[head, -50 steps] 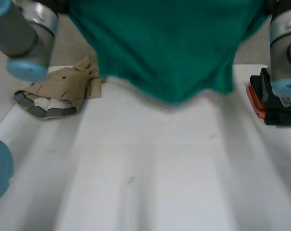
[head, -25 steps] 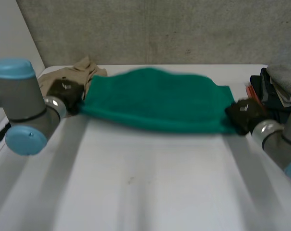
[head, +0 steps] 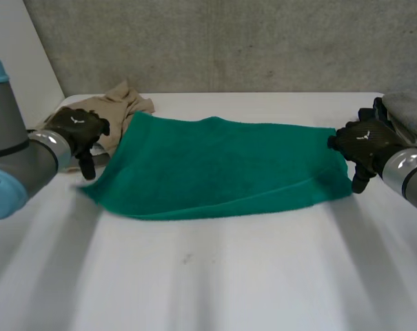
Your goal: Fold the laundry.
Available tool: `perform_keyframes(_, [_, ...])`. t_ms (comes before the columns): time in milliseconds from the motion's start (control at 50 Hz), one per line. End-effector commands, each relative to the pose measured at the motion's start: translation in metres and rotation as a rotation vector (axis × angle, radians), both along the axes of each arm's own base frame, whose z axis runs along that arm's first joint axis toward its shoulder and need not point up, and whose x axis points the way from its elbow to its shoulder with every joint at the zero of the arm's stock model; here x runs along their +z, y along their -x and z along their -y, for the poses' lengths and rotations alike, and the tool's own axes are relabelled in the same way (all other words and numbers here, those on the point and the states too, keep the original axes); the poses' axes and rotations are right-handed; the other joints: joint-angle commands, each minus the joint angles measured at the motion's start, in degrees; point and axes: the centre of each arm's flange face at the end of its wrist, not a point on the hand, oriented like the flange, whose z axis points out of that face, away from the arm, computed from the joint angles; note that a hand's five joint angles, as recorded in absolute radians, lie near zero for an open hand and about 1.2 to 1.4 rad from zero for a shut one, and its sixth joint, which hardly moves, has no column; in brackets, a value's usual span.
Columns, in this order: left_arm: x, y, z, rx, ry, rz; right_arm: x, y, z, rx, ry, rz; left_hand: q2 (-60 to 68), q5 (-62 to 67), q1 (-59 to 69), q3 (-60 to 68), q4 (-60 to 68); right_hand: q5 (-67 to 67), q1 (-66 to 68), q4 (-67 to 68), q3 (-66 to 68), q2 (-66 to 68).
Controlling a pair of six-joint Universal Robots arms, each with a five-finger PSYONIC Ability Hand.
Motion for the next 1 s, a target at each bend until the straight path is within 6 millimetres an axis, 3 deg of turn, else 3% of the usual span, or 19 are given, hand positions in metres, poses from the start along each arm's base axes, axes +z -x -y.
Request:
perform_keyframes(20, [-0.006, -0.001, 0.003, -0.129, 0.003, 0.070, 0.000, -0.010, 0.020, 0.100, -0.122, -0.074, -3.86, -3.12, -4.70, -3.88, -3.40, 1.82, -0.35, 0.32, -0.30, -0.83])
perform_keyframes(140, [-0.025, 0.003, 0.013, -0.215, 0.011, 0.136, -0.014, -0.018, 0.037, 0.128, -0.199, -0.108, -2.36, -1.62, -3.20, -2.38, -1.90, 2.16, -0.01, 0.66, 0.04, -0.50])
perform_keyframes(240, [-0.040, -0.014, 0.022, -0.186, -0.047, 0.210, -0.028, -0.023, 0.062, 0.103, -0.185, -0.110, -0.51, 0.23, -1.36, -0.53, -0.06, 4.84, 2.67, 3.35, 2.72, 2.19])
perform_keyframes(460, [-0.041, -0.022, 0.013, -0.179, -0.091, 0.139, -0.059, -0.023, 0.079, 0.072, -0.262, -0.134, -0.16, 0.58, -1.01, -0.18, 0.29, 11.91, 9.74, 10.41, 9.79, 9.25])
perform_keyframes(540, [-0.041, -0.023, 0.012, -0.168, -0.088, 0.117, -0.062, -0.022, 0.080, 0.060, -0.287, -0.130, -0.16, 0.58, -1.01, -0.18, 0.29, 23.80, 21.63, 22.30, 21.68, 21.14])
perform_keyframes(580, [-0.040, -0.022, 0.011, -0.167, -0.083, 0.114, -0.061, -0.022, 0.079, 0.054, -0.294, -0.123, -0.16, 0.58, -1.01, -0.18, 0.29, 33.89, 31.72, 32.39, 31.77, 31.23])
perform_keyframes(620, [-0.040, -0.022, 0.010, -0.165, -0.085, 0.114, -0.054, -0.021, 0.078, 0.042, -0.291, -0.109, -0.16, 0.58, -1.01, -0.18, 0.29, 59.20, 57.04, 57.71, 57.09, 56.55])
perform_keyframes(760, [-0.045, -0.024, 0.008, -0.158, -0.107, 0.116, -0.017, -0.002, 0.070, -0.057, -0.291, -0.036, -0.16, 0.58, -1.01, -0.18, 0.29, 59.37, 57.20, 57.88, 57.25, 56.72])
perform_keyframes(860, [-0.056, -0.031, 0.004, -0.142, -0.150, 0.126, 0.005, 0.015, 0.041, -0.073, -0.323, 0.006, 0.00, 0.74, -0.84, -0.01, 0.46, 59.37, 57.20, 57.88, 57.25, 56.72])
perform_keyframes(1000, [-0.075, -0.038, 0.006, -0.143, -0.191, 0.128, 0.002, 0.027, 0.031, -0.089, -0.250, 0.059, 3.69, 4.43, 2.85, 3.68, 4.15, 59.37, 57.20, 57.88, 57.25, 56.72])
